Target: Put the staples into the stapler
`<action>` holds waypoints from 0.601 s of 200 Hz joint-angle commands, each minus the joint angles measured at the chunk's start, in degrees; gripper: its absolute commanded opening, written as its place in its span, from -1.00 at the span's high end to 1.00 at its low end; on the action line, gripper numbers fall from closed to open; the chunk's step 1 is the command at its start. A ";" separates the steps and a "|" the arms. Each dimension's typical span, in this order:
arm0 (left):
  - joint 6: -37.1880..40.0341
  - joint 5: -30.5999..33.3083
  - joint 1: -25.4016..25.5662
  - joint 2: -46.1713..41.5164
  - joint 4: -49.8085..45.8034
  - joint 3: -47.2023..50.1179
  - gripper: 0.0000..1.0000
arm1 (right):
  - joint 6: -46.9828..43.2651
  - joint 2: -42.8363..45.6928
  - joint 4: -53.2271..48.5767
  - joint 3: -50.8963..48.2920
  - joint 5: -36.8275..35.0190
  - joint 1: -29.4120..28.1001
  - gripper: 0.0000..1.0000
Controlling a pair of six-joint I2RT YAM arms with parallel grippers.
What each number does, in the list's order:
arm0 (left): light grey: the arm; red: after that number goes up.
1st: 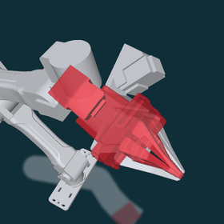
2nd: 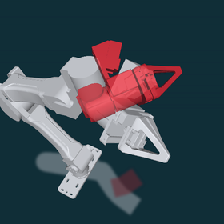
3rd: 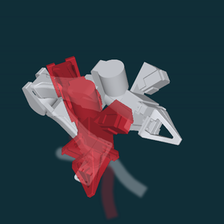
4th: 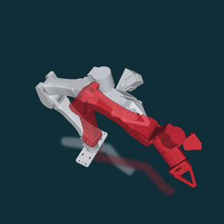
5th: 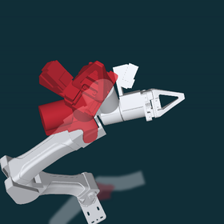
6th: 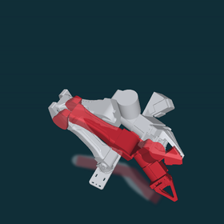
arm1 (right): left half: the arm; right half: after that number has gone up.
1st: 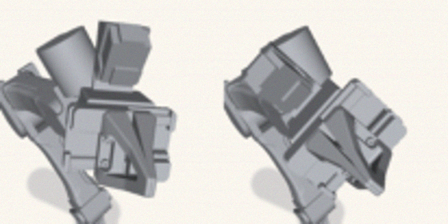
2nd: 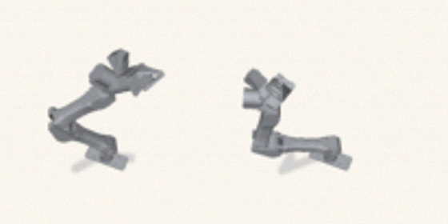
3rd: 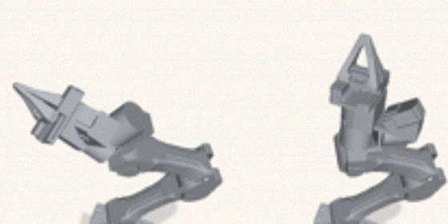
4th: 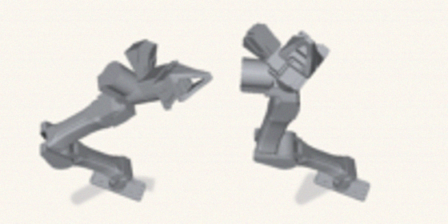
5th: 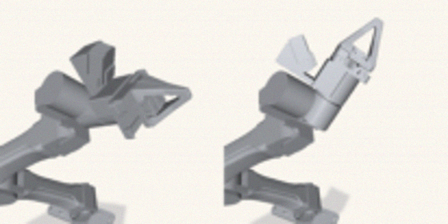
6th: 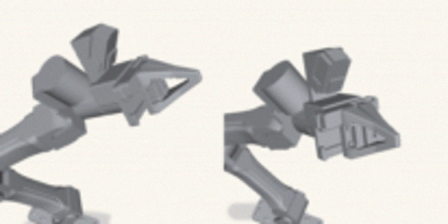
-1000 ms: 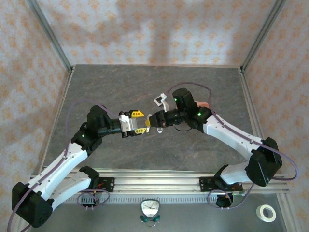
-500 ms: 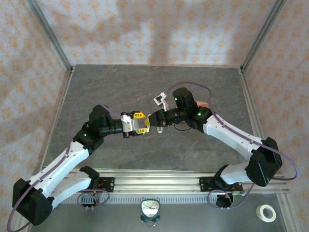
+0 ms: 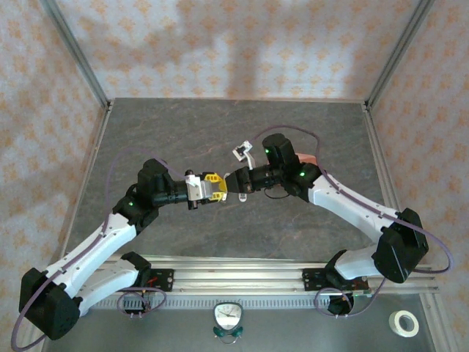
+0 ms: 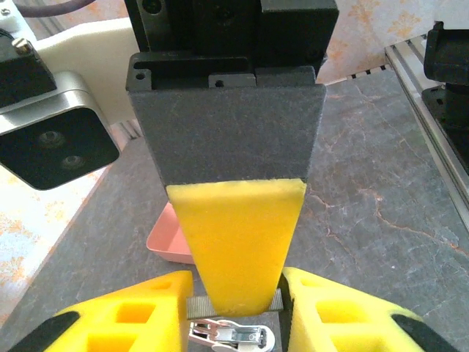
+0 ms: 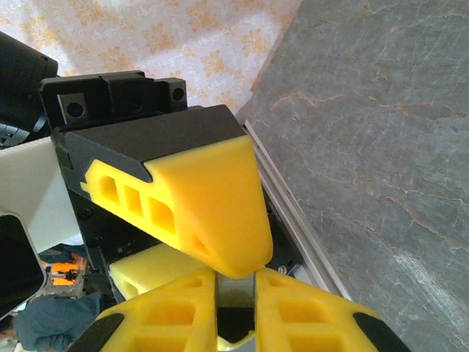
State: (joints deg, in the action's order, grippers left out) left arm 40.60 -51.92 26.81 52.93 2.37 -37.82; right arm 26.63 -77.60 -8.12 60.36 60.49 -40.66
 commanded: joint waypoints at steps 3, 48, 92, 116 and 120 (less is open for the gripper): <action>0.28 0.82 0.64 -0.02 -0.10 -2.09 0.36 | 0.14 1.10 1.83 -0.85 1.05 0.32 0.66; 0.75 2.69 0.83 0.37 -6.80 -4.95 0.46 | -0.28 1.52 0.83 -1.53 -1.03 0.58 0.52; 2.96 6.80 1.09 0.34 -21.79 -9.19 0.46 | -1.64 6.76 -2.56 -3.77 -7.10 3.17 0.13; 3.59 10.90 2.05 1.10 -30.41 -11.70 0.46 | -0.15 9.49 -3.53 -6.47 -10.48 6.67 0.07; 3.30 11.84 2.26 1.44 -31.63 -12.15 0.45 | 0.01 10.28 -3.97 -6.79 -11.35 7.15 0.07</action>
State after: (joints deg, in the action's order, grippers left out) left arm 42.50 -45.41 27.75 53.41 -17.45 -46.44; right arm 25.89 -70.74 -10.13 55.79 54.74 -36.25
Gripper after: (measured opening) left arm 0.274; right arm 0.458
